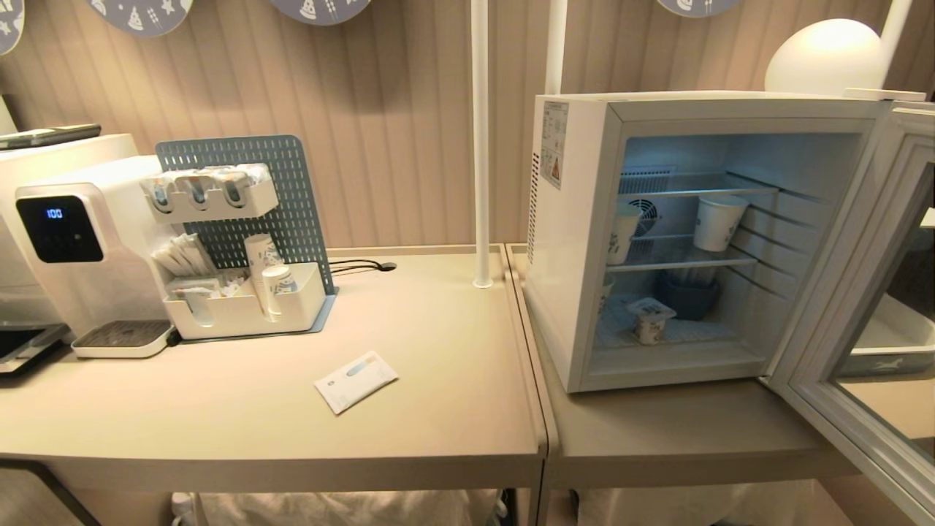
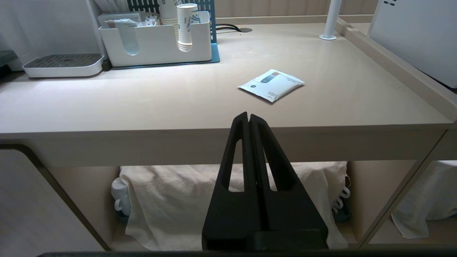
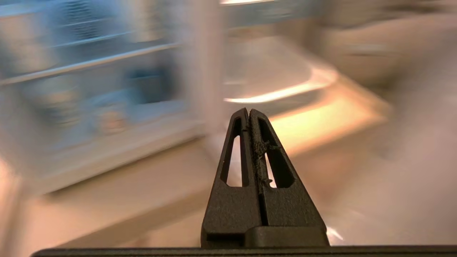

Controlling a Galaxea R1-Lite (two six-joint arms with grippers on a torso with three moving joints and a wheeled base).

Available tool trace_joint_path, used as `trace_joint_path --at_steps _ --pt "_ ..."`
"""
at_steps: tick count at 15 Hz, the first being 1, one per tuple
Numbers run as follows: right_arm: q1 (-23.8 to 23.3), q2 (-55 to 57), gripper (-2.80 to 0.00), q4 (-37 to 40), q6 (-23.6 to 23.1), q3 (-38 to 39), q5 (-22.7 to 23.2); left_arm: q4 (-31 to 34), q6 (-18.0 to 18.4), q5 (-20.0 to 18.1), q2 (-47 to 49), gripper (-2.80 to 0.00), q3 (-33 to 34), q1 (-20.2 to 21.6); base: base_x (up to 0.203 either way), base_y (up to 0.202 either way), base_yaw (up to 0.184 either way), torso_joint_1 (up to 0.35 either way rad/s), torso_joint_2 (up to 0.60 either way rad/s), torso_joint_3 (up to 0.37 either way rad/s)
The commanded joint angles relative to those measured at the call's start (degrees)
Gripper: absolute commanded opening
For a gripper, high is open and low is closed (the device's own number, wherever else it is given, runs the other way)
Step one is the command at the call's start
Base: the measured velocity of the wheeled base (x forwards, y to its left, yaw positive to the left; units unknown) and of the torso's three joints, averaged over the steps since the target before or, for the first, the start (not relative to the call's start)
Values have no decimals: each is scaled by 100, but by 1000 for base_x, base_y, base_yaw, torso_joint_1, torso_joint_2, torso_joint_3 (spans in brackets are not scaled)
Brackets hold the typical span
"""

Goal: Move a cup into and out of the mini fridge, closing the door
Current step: Close the freezer door

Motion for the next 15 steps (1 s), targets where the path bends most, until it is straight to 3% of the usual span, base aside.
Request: trace_joint_path --at_steps 1,3,4,6,8,12,14,15 --pt "-271 -1520 -280 907 -210 -199 -299 0 2 1 7 -280 0 5 0 0 0 0 0 0" --pt "-536 -2416 -280 1407 -378 -200 -265 0 2 1 7 -280 0 -1 0 0 0 0 0 0" --pt "-627 -2914 -280 1663 -411 -173 113 0 2 0 7 -280 0 -2 0 0 0 0 0 0" --pt "-742 -3546 -280 2008 -54 -2 1061 0 2 0 7 -280 -8 -1 0 0 0 0 0 0" --pt "-797 -3579 -280 1842 430 656 2489 0 2 0 7 -280 0 6 0 0 0 0 0 0" --pt "-826 -3562 -280 830 265 2208 2938 0 2 0 7 -280 0 6 0 0 0 0 0 0" --pt "-829 -3560 -280 722 15 2264 3070 0 2 0 7 -280 0 -2 0 0 0 0 0 0" --pt "-829 -3560 -280 782 -335 2256 3251 0 11 0 7 -280 -4 2 0 0 0 0 0 0"
